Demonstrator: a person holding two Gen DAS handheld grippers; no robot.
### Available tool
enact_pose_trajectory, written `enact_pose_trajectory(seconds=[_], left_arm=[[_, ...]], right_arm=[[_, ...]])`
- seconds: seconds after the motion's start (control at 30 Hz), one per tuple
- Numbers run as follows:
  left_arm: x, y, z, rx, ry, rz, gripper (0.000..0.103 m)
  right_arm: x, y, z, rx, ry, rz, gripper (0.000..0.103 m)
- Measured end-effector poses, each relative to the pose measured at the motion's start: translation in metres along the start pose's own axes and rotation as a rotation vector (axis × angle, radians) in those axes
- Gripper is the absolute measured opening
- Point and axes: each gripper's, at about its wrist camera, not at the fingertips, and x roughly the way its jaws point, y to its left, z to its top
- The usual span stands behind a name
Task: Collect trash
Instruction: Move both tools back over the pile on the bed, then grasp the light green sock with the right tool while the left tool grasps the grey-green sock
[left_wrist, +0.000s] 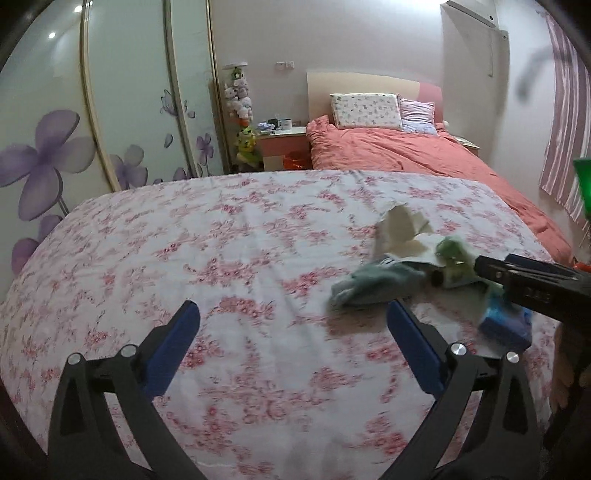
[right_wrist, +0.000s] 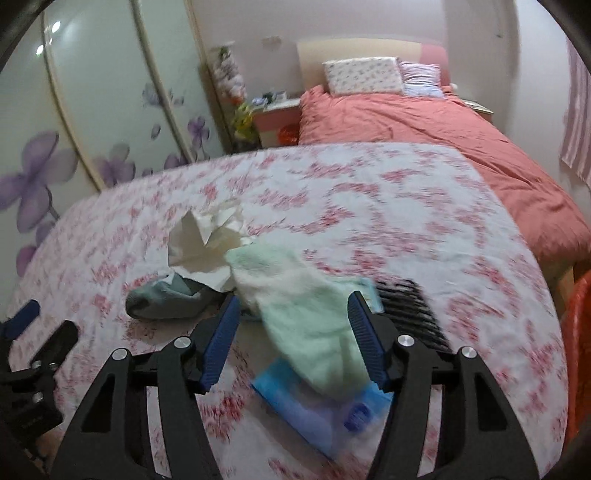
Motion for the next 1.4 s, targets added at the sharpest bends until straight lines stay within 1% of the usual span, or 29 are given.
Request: enact_pose_trajectory(seconds=[0.03,0.07,0.1,0.13,0.17,0.2,0.23,0.37,0.5,0.57,0.73,0.9,1.0,1.07,1.1,1.13,1.17,1.23,1.27,1.4], left_arm=[[0.0,0.001,-0.001,-0.004,0.005,-0.009,0.099],[0.004,0.003,-0.001,-0.011,0.015,-0.027,0.099],[0.008,0.003,-0.001,-0.018,0.024,-0.043,0.099],[0.012,0.004,0.002,-0.031,0.035,-0.065,0.099],[0.014,0.004,0.002,-0.038,0.039,-0.079,0.099],[0.015,0.003,0.003,-0.044,0.041,-0.095,0.099],[0.017,0.0,0.005,-0.046,0.04,-0.114,0.099],[0.029,-0.02,0.01,-0.019,0.052,-0.16,0.099],[0.043,-0.045,0.012,0.035,0.076,-0.165,0.099],[0.05,-0.057,0.013,0.062,0.078,-0.158,0.098],[0.065,-0.078,0.017,0.086,0.098,-0.163,0.093],[0.085,-0.086,0.02,0.098,0.138,-0.152,0.079],[0.09,-0.086,0.02,0.091,0.158,-0.157,0.068],[0.089,-0.084,0.02,0.087,0.155,-0.162,0.051],[0.088,-0.083,0.02,0.083,0.158,-0.175,0.046],[0.086,-0.082,0.02,0.079,0.159,-0.184,0.035],[0.084,-0.081,0.02,0.077,0.16,-0.19,0.027],[0.079,-0.08,0.02,0.082,0.155,-0.19,0.02],[0.076,-0.079,0.02,0.082,0.154,-0.193,0.018],[0.055,-0.074,0.023,0.084,0.126,-0.199,0.017]], right_arm=[[0.005,0.003,0.0,-0.017,0.012,-0.009,0.061],[0.006,0.006,-0.002,-0.031,0.019,-0.018,0.057],[0.011,0.009,-0.002,-0.049,0.028,-0.038,0.048],[0.013,0.007,-0.003,-0.055,0.041,-0.05,0.029],[0.011,0.003,-0.002,-0.037,0.038,-0.041,0.018],[0.008,0.0,-0.003,-0.023,0.039,-0.03,0.008],[0.005,-0.004,-0.003,-0.006,0.036,-0.02,0.006],[-0.022,-0.019,-0.004,0.04,-0.032,-0.004,0.005],[-0.044,-0.038,-0.005,0.088,-0.092,-0.02,0.005],[-0.05,-0.047,-0.006,0.107,-0.101,-0.025,0.005],[-0.052,-0.068,-0.01,0.143,-0.094,-0.036,0.005],[-0.053,-0.084,-0.015,0.176,-0.087,-0.036,0.005],[-0.054,-0.09,-0.017,0.193,-0.086,-0.035,0.005],[-0.056,-0.093,-0.019,0.202,-0.086,-0.032,0.005],[-0.057,-0.094,-0.019,0.205,-0.087,-0.031,0.005],[-0.058,-0.095,-0.02,0.206,-0.089,-0.03,0.005],[-0.059,-0.094,-0.02,0.206,-0.092,-0.029,0.005],[-0.064,-0.094,-0.021,0.207,-0.1,-0.025,0.005],[-0.066,-0.094,-0.021,0.208,-0.104,-0.023,0.005],[-0.08,-0.095,-0.02,0.212,-0.131,-0.019,0.005]])
